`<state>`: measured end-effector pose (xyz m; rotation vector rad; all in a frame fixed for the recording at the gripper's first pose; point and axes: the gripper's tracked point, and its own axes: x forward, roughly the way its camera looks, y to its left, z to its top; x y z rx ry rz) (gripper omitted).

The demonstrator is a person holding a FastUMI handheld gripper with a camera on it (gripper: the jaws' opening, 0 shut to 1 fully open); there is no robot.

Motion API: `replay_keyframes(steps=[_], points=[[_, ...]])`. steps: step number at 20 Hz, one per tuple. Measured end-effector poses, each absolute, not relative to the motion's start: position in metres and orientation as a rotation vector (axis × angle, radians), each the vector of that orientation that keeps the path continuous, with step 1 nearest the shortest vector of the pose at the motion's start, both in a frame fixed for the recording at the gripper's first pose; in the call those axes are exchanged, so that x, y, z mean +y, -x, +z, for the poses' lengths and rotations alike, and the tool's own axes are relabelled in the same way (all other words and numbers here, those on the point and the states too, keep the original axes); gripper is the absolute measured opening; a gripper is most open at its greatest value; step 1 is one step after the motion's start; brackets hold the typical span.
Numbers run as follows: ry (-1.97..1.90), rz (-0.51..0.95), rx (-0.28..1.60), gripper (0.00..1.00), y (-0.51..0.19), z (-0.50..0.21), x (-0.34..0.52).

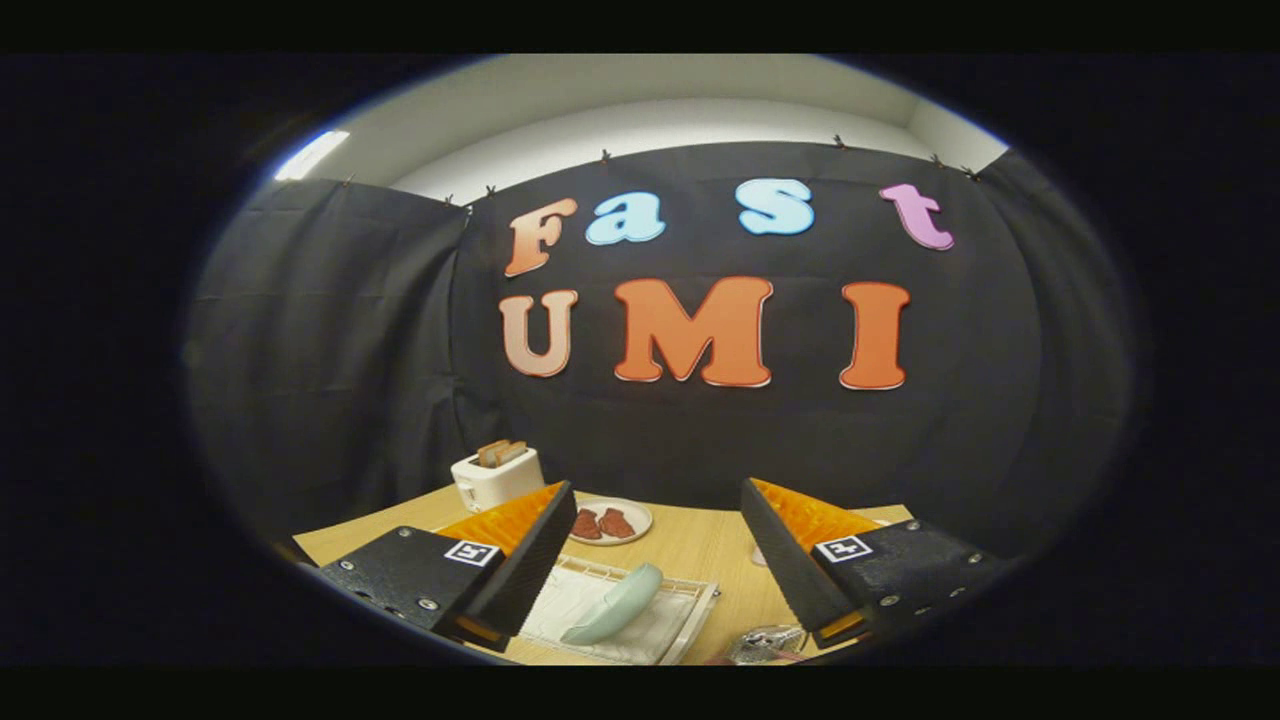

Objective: Take the plate from the dish rack, then take the spoon from the basket and place it into the plate.

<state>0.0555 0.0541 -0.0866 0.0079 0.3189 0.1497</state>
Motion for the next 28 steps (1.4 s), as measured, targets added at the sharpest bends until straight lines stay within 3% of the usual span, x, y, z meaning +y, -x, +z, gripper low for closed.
replay_keyframes(steps=[11, 18, 23, 28], points=[[-0.124, 0.154, 0.838, 0.99, -0.053, -0.195, 0.070], [-0.100, 0.135, 1.070, 0.91, -0.042, -0.245, 0.082], [-0.032, 0.091, 1.237, 0.77, -0.026, -0.280, 0.083], [0.022, 0.029, 1.353, 0.49, -0.012, -0.301, 0.088]])
